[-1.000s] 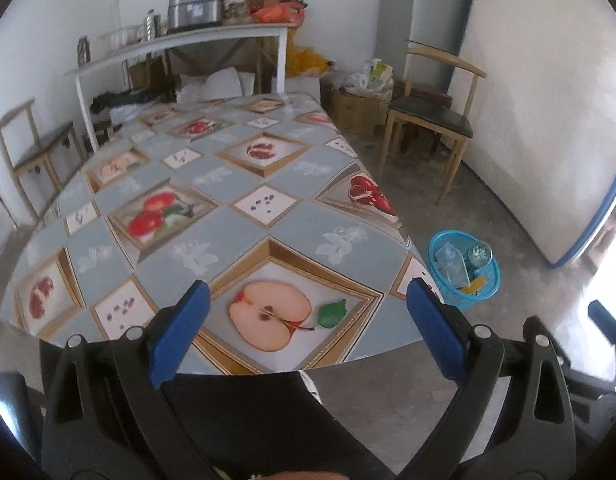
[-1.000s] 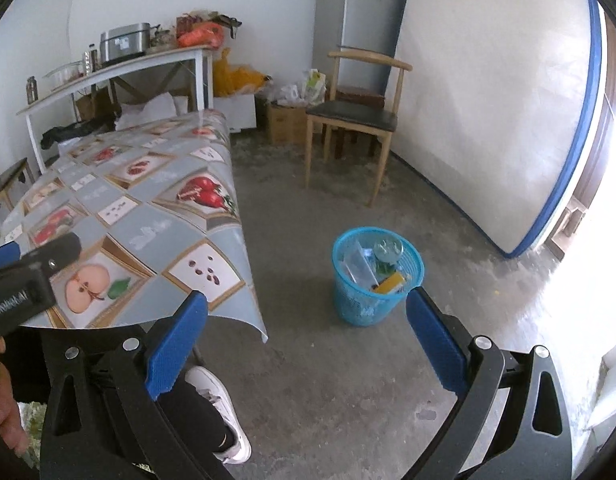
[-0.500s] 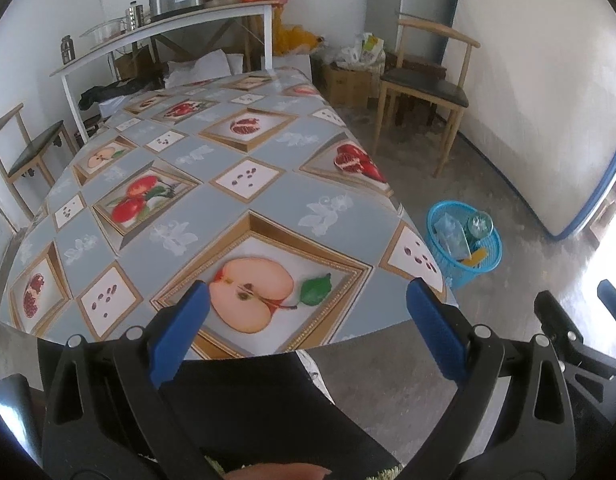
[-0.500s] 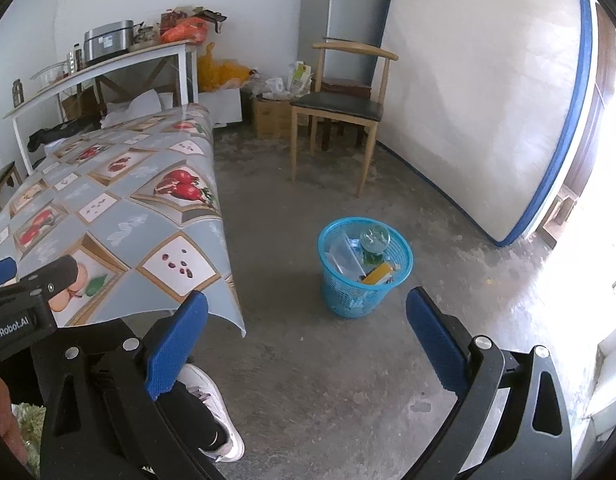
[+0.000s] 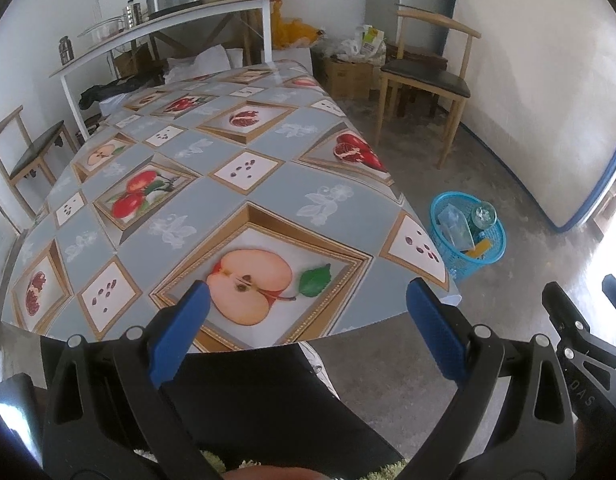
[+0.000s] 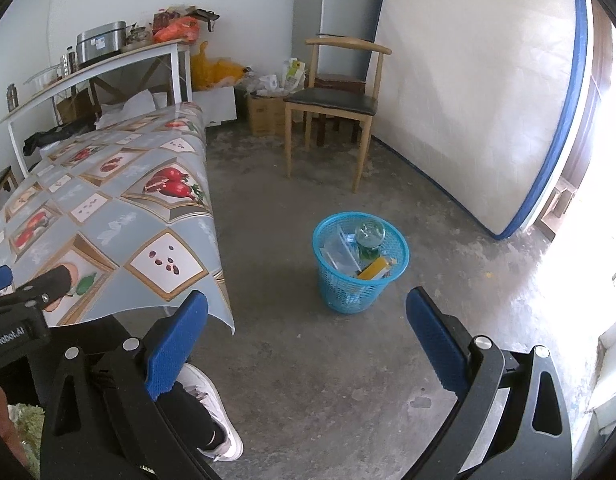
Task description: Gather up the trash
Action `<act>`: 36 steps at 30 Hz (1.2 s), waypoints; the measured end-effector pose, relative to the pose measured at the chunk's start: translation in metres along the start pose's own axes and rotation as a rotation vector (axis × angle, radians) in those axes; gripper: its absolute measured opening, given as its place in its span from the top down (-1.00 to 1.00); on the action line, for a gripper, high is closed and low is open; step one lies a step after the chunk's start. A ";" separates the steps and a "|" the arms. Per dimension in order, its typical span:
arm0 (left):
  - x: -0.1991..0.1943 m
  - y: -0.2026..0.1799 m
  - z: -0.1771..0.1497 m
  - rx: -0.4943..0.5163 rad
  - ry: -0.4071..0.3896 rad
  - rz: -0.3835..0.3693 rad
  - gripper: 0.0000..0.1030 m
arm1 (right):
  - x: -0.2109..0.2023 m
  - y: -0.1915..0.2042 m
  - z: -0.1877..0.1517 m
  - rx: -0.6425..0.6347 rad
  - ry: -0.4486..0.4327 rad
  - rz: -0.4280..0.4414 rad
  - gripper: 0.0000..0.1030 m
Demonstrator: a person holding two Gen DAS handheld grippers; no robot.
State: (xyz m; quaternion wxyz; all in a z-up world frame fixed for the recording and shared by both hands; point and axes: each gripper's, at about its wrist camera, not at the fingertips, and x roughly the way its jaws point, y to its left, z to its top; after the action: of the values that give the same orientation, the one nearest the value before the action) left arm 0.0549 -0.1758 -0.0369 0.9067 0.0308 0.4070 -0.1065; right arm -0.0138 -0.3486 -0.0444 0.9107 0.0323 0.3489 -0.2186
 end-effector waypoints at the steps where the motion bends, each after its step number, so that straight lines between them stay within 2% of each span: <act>1: 0.000 0.002 0.000 -0.005 -0.001 0.001 -0.83 | -0.001 -0.001 0.000 0.001 -0.003 0.000 -0.87; 36: -0.004 0.008 0.002 -0.011 -0.009 0.017 -0.83 | -0.010 -0.008 0.000 0.000 -0.042 0.004 -0.87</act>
State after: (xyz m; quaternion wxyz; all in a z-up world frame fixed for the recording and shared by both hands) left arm 0.0556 -0.1676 -0.0326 0.9095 0.0286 0.4034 -0.0965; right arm -0.0237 -0.3524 -0.0366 0.9183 0.0285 0.3297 -0.2174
